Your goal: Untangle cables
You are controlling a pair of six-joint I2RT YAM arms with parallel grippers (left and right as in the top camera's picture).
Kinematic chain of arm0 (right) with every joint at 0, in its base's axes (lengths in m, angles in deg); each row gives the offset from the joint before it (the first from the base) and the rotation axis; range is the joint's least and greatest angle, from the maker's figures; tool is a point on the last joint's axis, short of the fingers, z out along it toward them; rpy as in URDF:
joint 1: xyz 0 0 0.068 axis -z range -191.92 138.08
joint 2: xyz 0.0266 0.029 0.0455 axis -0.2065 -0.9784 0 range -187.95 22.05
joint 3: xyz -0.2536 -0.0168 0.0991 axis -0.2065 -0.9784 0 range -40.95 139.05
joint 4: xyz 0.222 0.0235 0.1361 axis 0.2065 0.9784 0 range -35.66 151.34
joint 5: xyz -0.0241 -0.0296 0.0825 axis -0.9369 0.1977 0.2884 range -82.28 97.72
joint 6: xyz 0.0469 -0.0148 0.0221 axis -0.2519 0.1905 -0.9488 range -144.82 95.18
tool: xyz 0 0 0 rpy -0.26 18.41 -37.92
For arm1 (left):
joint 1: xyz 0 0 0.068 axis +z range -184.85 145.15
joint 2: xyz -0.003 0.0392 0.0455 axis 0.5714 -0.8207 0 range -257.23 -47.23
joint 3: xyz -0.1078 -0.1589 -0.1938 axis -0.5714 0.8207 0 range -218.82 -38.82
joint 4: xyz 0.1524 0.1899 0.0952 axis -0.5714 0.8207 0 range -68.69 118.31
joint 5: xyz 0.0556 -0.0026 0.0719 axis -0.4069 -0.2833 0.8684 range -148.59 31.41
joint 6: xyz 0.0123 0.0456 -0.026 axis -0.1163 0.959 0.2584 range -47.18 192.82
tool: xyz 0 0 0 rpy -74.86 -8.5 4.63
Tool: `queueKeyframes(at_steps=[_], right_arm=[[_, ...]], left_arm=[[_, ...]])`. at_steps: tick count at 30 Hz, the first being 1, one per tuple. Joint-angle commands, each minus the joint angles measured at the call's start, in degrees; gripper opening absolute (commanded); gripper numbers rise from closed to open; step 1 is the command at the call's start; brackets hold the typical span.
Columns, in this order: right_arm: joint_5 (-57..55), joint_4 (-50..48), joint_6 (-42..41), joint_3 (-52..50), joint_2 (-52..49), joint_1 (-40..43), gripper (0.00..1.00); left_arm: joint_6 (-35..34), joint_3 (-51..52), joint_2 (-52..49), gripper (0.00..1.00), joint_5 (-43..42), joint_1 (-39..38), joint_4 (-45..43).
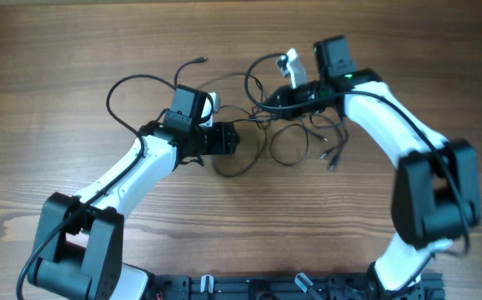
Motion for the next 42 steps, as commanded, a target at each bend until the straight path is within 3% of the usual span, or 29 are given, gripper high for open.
queueKeyframes(at_steps=[1, 3, 6, 7, 9, 10, 11, 13, 15, 19, 23, 27, 32, 35, 37, 39, 42], right_arm=[[3.7, 0.5, -0.5, 2.1, 11.7, -0.3, 0.04], [0.5, 0.9, -3.5, 2.1, 13.6, -0.3, 0.04], [5.1, 2.6, -5.6, 2.1, 13.5, -0.3, 0.04], [8.4, 2.3, -5.6, 2.1, 13.5, -0.3, 0.04], [8.4, 1.0, -5.6, 2.1, 13.5, -0.3, 0.04], [8.5, 0.1, -5.9, 2.1, 13.6, 0.0, 0.04], [8.5, -0.4, -6.0, 2.1, 13.7, 0.0, 0.04], [9.9, -1.7, -6.1, 2.1, 15.4, 0.0, 0.04], [10.6, -3.0, -6.1, 2.1, 17.7, 0.0, 0.04], [16.0, -5.7, -8.9, 2.1, 20.4, -0.1, 0.04], [26.0, -20.6, -19.2, 2.1, 20.6, -0.1, 0.04], [17.3, -22.8, -21.7, 2.1, 20.6, -0.1, 0.04], [14.6, -22.9, -22.3, 2.1, 20.6, -0.1, 0.04], [6.7, -19.6, -22.3, 2.1, 20.6, -0.1, 0.04], [2.6, -15.9, -22.1, 2.1, 20.6, -0.1, 0.04], [2.6, -16.3, -22.1, 2.1, 20.6, -0.1, 0.04], [4.7, -17.7, -22.2, 2.1, 20.6, -0.1, 0.04]], left_arm=[[-2.3, 0.0, -0.4, 0.79, -9.9, -0.3, -6.8], [-5.5, 0.0, -0.4, 0.8, -14.8, -0.3, -11.8], [-5.6, 0.0, -0.4, 0.77, -16.1, -0.3, -14.1], [-5.5, 0.0, -0.4, 0.62, -15.4, -0.3, -14.5], [-5.5, 0.0, -0.4, 0.16, -13.4, -0.1, -14.2], [-5.5, 0.0, -0.4, 0.12, -13.3, -0.1, -13.8], [-5.5, 0.0, -0.4, 0.16, -13.3, -0.1, -13.5], [-5.6, 0.0, -0.4, 0.56, -13.3, -0.2, -13.2], [-5.5, 0.0, -0.4, 0.7, -13.3, -0.2, -13.4], [-5.5, 0.0, -0.4, 0.76, -13.3, -0.2, -14.7], [-5.6, 0.0, -0.4, 0.76, -13.4, -0.3, -14.6], [-5.5, 0.0, -0.4, 0.75, -13.3, -1.8, -10.7], [-5.1, 0.0, -0.4, 0.75, -13.3, -3.9, -6.2], [-3.8, 0.0, -0.1, 0.73, -13.4, -3.1, -3.1], [-3.3, 0.0, 1.2, 0.82, -18.1, -0.7, -3.7], [-2.1, 0.0, 1.4, 0.83, -24.7, 0.3, -5.2], [-2.1, 0.0, 1.4, 0.83, -24.8, -1.0, -5.0]])
